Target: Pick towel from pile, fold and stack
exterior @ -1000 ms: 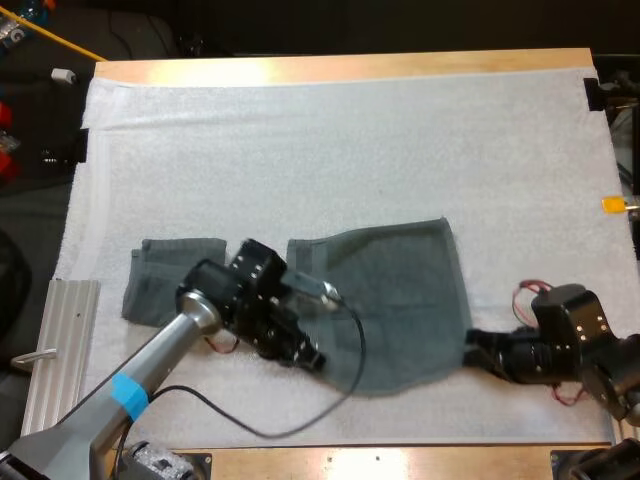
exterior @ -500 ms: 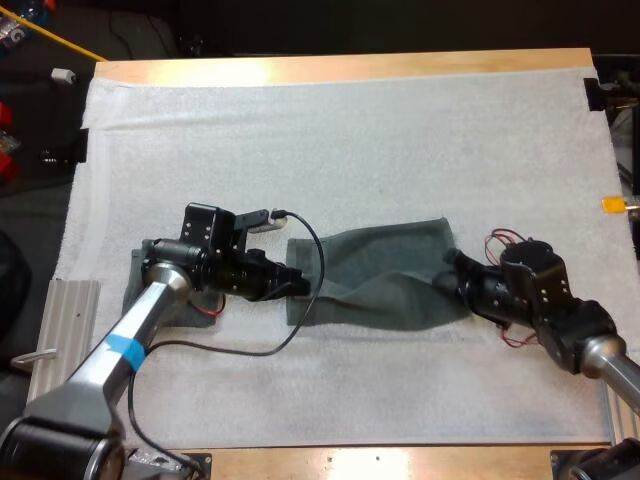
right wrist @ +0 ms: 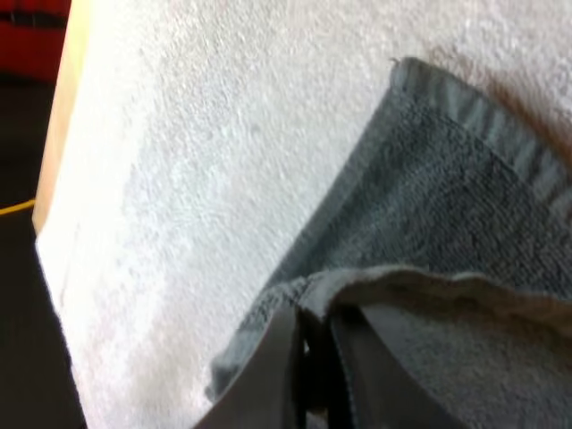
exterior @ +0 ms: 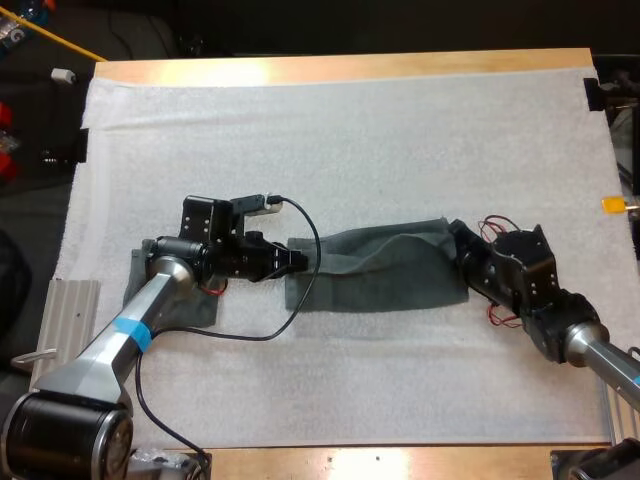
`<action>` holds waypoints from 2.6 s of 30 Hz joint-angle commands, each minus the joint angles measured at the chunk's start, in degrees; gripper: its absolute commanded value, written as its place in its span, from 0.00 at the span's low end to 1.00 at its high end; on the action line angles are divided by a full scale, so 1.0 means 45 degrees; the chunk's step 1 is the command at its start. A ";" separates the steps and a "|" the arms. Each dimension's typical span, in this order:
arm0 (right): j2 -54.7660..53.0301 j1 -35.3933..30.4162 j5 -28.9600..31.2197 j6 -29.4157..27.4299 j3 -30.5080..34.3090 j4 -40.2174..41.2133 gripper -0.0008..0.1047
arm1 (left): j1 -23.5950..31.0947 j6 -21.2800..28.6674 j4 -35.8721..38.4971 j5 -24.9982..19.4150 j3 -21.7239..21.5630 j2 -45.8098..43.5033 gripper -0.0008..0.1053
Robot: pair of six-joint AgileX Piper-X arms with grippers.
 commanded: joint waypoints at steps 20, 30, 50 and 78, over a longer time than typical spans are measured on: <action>-0.0026 -0.0024 0.0463 -0.0825 -0.0023 -0.3804 0.68 | 0.0007 -0.0400 -0.1446 0.2275 -0.0245 -0.0051 0.59; -0.0936 -0.0024 -0.2386 -0.2895 -0.0143 -0.5094 0.56 | 0.0007 0.0351 -0.0079 0.2373 -0.0486 -0.2116 0.60; -0.4584 -0.0024 -0.1789 -0.8822 -0.3870 0.8988 0.67 | 0.0007 0.1298 0.6036 -0.0734 -0.0486 -0.9085 0.60; -0.2122 -0.2023 -0.0236 -1.1820 -0.5627 1.3032 0.67 | 0.0007 0.0697 0.8596 -0.1600 -0.0486 -1.1618 0.60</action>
